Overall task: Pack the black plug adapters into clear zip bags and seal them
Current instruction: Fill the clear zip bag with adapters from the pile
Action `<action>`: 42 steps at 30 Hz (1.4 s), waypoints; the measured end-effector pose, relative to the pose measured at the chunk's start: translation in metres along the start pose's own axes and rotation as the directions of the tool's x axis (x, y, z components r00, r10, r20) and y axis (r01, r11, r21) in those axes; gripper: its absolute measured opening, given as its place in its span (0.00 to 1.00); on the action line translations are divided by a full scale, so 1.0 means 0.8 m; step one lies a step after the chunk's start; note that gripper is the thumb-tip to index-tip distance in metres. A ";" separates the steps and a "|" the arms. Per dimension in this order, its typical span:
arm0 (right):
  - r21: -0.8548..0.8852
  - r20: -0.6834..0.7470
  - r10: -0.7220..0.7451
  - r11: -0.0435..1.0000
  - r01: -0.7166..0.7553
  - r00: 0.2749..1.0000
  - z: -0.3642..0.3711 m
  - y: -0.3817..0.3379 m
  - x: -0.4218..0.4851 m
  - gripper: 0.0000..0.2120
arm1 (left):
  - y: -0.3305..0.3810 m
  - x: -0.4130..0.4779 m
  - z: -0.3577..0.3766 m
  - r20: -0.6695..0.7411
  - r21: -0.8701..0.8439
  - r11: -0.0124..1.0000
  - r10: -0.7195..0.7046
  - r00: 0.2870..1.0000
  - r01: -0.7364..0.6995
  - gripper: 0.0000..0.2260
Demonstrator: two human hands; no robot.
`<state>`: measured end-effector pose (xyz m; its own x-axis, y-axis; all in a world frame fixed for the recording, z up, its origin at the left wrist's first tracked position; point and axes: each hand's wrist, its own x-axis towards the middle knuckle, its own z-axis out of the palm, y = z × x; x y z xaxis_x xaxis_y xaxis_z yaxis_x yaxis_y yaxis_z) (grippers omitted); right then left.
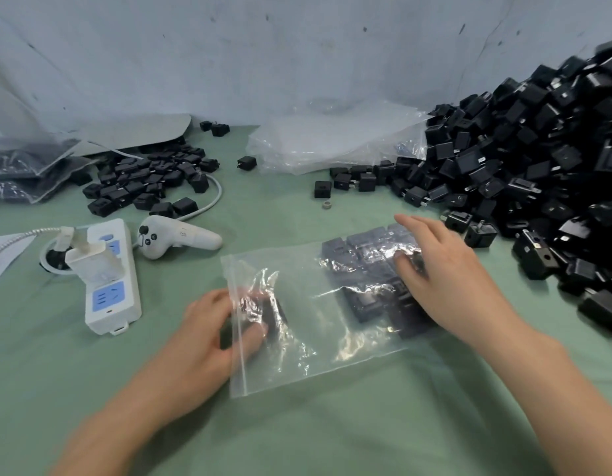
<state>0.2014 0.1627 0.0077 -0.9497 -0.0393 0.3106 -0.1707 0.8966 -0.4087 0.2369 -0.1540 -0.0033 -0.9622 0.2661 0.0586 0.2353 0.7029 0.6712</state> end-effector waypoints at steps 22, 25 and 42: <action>-0.010 0.195 -0.101 0.994 0.105 0.976 0.005 0.005 0.021 0.19 | 0.010 0.032 -0.021 0.327 0.048 0.984 0.148 0.934 -0.173 0.21; -0.015 0.230 -0.110 0.993 0.117 0.967 0.008 0.005 0.021 0.20 | 0.012 0.045 -0.010 0.378 0.011 0.962 0.247 0.892 -0.272 0.16; -0.051 0.323 -0.122 0.988 0.146 0.938 0.013 0.007 0.018 0.28 | 0.020 0.069 0.040 0.290 0.064 0.938 0.310 0.905 -0.341 0.21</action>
<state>0.1842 0.1626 0.0013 -0.9552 -0.2888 0.0641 -0.2940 0.9026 -0.3143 0.1921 -0.1071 -0.0130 -0.7583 0.6503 0.0465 0.5580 0.6105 0.5622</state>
